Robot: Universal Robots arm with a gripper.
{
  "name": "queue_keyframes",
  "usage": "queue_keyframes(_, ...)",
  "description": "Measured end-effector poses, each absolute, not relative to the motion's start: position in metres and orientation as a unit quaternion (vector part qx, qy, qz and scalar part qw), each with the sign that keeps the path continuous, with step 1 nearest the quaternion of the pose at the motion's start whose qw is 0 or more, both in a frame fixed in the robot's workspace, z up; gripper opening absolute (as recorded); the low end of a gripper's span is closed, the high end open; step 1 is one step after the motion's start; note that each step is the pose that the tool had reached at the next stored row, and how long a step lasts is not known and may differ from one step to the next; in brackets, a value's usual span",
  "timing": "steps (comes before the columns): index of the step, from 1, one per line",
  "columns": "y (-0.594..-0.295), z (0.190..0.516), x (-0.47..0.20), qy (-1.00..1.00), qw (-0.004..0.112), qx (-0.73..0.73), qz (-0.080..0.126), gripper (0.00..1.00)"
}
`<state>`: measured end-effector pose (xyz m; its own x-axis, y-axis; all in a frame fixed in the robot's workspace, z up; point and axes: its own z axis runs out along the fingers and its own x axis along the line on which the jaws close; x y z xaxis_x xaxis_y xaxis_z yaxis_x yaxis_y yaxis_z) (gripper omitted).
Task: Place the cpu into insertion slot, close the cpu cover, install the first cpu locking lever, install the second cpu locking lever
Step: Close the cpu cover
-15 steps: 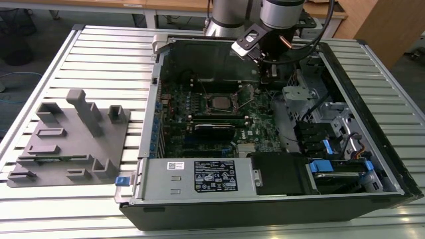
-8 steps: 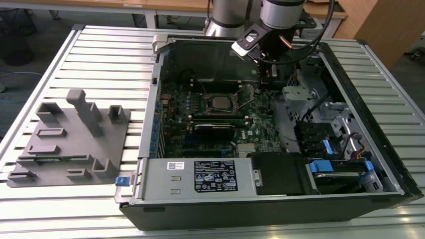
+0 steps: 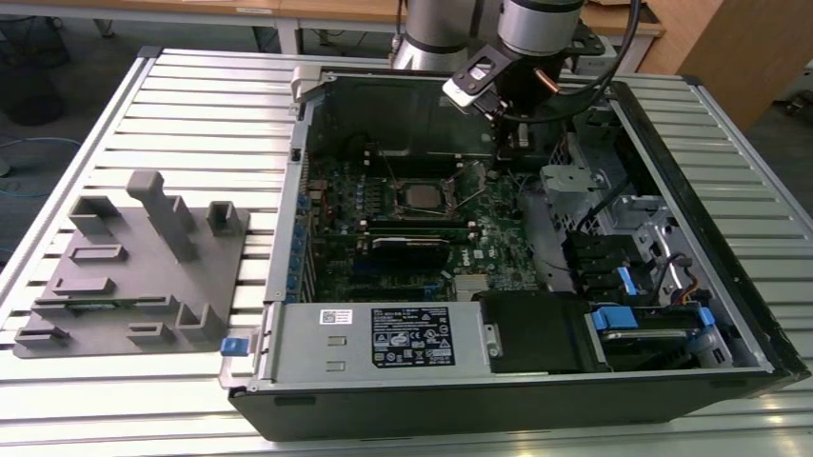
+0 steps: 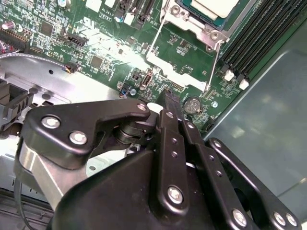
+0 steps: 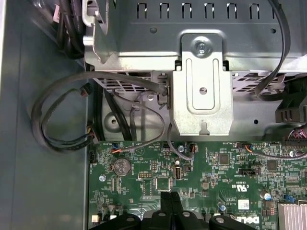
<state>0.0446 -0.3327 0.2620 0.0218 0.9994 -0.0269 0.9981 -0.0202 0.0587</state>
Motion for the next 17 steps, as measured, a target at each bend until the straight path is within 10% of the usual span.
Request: queue_keyframes(17,-0.3327,0.2605,0.0447,0.699,0.027,0.714,0.008,0.11)
